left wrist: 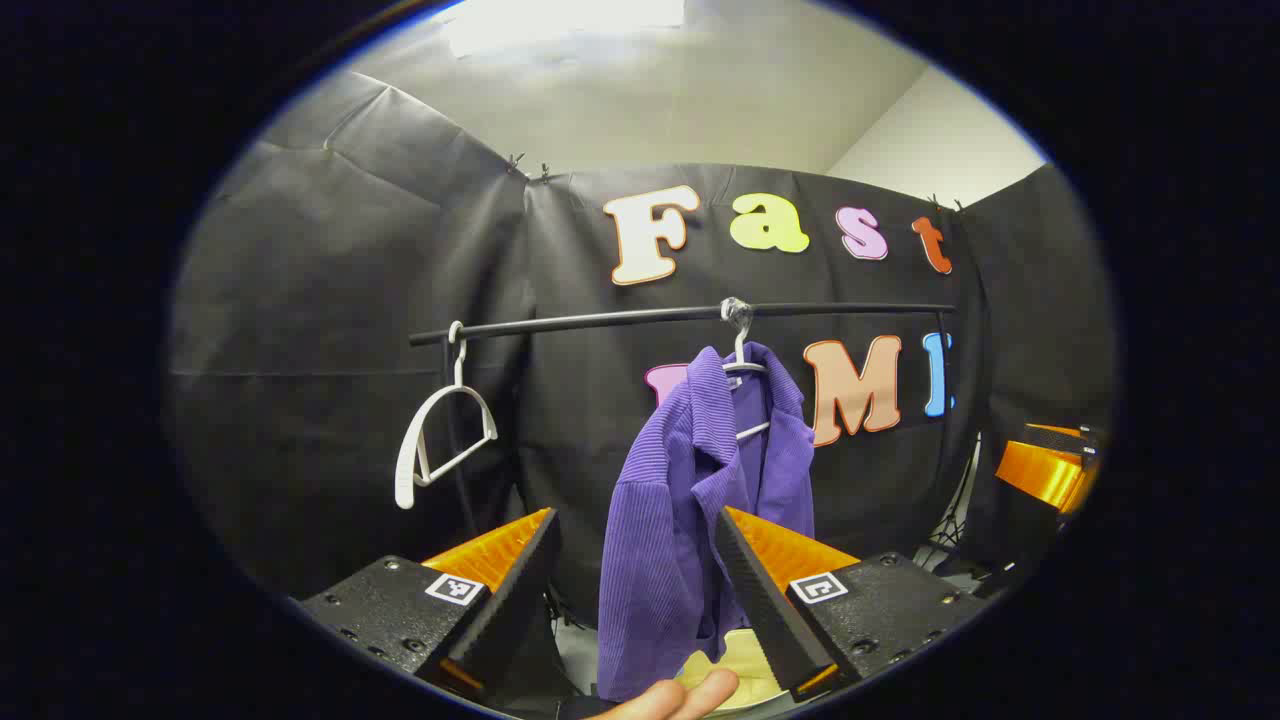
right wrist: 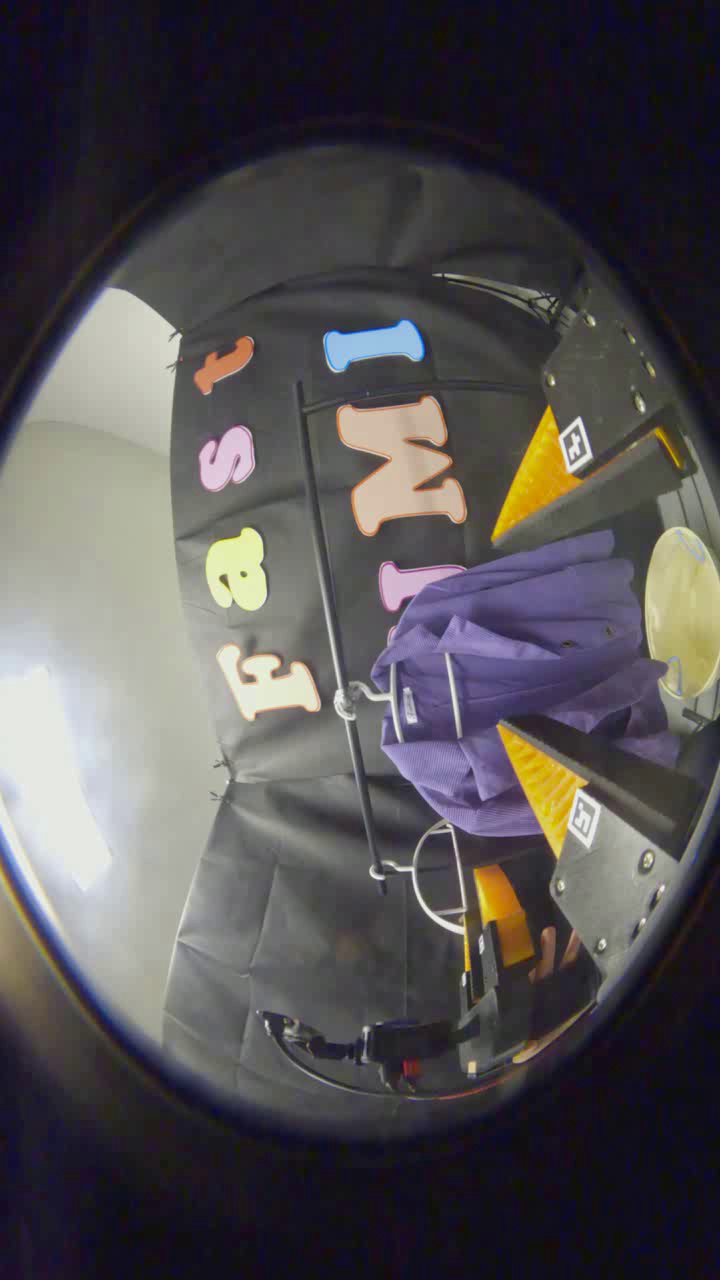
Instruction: Grasp the clothes on the hanger with both hands and then place them into the laundry hamper below.
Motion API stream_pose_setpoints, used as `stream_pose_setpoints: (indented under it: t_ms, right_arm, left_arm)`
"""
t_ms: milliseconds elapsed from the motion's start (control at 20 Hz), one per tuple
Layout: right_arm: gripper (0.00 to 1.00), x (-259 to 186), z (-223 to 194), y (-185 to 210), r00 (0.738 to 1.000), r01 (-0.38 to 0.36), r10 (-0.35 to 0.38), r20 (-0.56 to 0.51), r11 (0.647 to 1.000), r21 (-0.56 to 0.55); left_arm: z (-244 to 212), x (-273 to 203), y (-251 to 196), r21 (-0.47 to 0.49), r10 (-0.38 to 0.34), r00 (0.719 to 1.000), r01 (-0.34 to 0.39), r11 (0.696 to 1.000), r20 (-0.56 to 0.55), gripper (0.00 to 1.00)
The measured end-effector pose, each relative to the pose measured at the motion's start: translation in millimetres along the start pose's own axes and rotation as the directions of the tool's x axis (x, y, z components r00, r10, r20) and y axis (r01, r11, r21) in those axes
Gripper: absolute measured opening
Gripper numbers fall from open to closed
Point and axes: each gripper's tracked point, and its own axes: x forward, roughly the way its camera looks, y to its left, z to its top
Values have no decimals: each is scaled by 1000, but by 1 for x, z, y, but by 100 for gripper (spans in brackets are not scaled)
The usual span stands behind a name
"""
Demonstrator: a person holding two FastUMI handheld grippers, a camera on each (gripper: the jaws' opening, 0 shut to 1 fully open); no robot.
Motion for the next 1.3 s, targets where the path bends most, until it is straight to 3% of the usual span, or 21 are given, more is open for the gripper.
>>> stream_pose_setpoints:
  t_ms: [300,500,550,750,900,950,1000,1150,1200,1300]
  right_arm:
    - [100,-6,7,-2,1000,-5,5,5,1000,-20]
    - [94,-3,5,3,1000,-26,26,1,999,-20]
    - [100,0,5,5,999,-33,33,-1,999,-25]
    - [99,10,-4,3,999,-53,53,-12,998,-45]
    - [99,28,-12,-5,998,-60,60,-9,998,-30]
    - [94,36,-16,-7,998,-67,67,-13,998,-23]
    - [99,44,-21,-8,996,-82,82,-22,997,-9]
    - [99,71,-38,-11,991,-126,127,-51,992,22]
    - [94,80,-42,-11,989,-141,142,-52,990,22]
    - [99,97,-48,-15,985,-160,161,-56,987,16]
  left_arm:
    - [7,-6,-5,-8,-13,1000,13,1000,19,94]
    - [3,-2,-11,-10,-25,1000,25,1000,6,94]
    - [3,-1,-13,0,-32,999,32,1000,6,94]
    - [5,2,-13,-18,-16,1000,17,1000,23,94]
    - [4,8,-20,-16,-12,999,13,1000,39,93]
    - [2,12,-24,-11,-17,999,18,1000,37,93]
    - [-1,16,-26,-10,-19,999,20,1000,35,94]
    - [-13,31,-28,-27,2,1000,-2,1000,14,94]
    - [-17,36,-29,-32,7,1000,-7,999,6,94]
    - [-25,43,-31,-38,15,1000,-15,999,1,94]
